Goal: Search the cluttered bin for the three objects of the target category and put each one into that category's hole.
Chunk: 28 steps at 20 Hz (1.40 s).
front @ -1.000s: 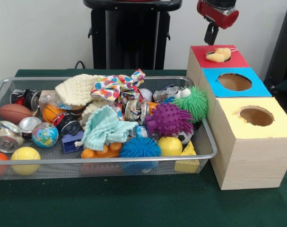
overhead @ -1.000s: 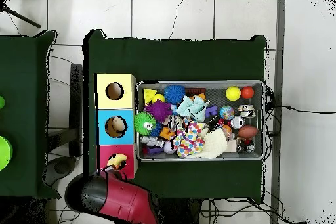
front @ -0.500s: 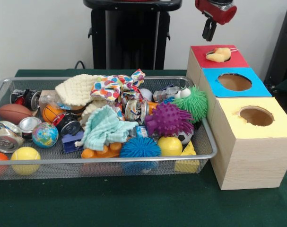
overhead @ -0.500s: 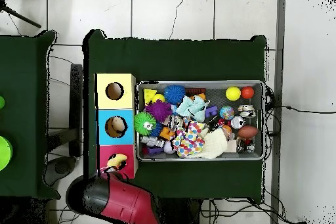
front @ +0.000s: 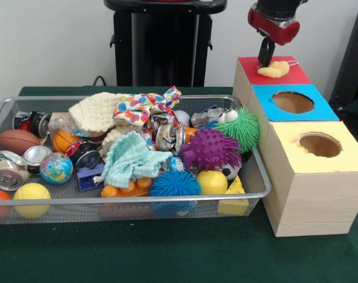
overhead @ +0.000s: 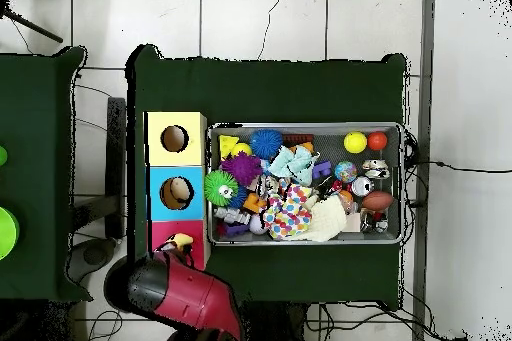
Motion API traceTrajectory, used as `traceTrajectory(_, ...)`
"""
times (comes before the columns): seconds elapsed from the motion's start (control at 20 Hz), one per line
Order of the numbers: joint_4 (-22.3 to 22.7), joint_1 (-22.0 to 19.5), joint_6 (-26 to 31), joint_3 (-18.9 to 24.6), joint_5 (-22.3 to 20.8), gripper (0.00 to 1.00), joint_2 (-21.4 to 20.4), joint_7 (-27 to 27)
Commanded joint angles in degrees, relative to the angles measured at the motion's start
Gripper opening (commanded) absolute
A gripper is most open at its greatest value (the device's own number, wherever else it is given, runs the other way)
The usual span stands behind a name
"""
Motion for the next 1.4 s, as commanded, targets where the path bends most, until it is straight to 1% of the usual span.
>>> traceTrajectory(0.05, -0.04, -0.12, -5.65, 7.25, 5.46, 0.0, 3.83, 14.62)
traceTrajectory(0.2, -0.5, 0.07, -6.99, 7.8, 6.45, 0.0, 4.92, 14.98)
traceTrajectory(0.45, -1.4, 0.58, -7.28, 8.42, 8.48, 0.0, 5.8, 15.59)
traceTrajectory(0.55, -1.02, -0.02, -8.92, 9.83, 9.77, 0.0, 6.61, 15.8)
traceTrajectory(0.65, -0.49, -1.09, -12.17, 11.42, 10.29, 0.0, 8.03, 15.35)
traceTrajectory(0.85, -1.14, -2.09, -20.6, 12.52, 8.71, 0.0, 12.86, 15.76)
traceTrajectory(0.95, -0.37, -4.17, -23.74, 14.58, 7.41, 0.0, 13.47, 15.5)
traceTrajectory(1.0, -0.17, -4.1, -22.7, 14.35, 7.6, 0.0, 13.01, 15.13)
traceTrajectory(1.15, -0.35, -1.47, -15.33, 10.51, 8.39, 0.0, 10.39, 14.06)
traceTrajectory(1.3, -0.77, 0.5, -7.56, 6.43, 7.23, 0.0, 7.34, 13.27)
traceTrajectory(1.4, -1.6, 1.56, -0.81, 3.18, 5.29, 0.0, 4.92, 13.04)
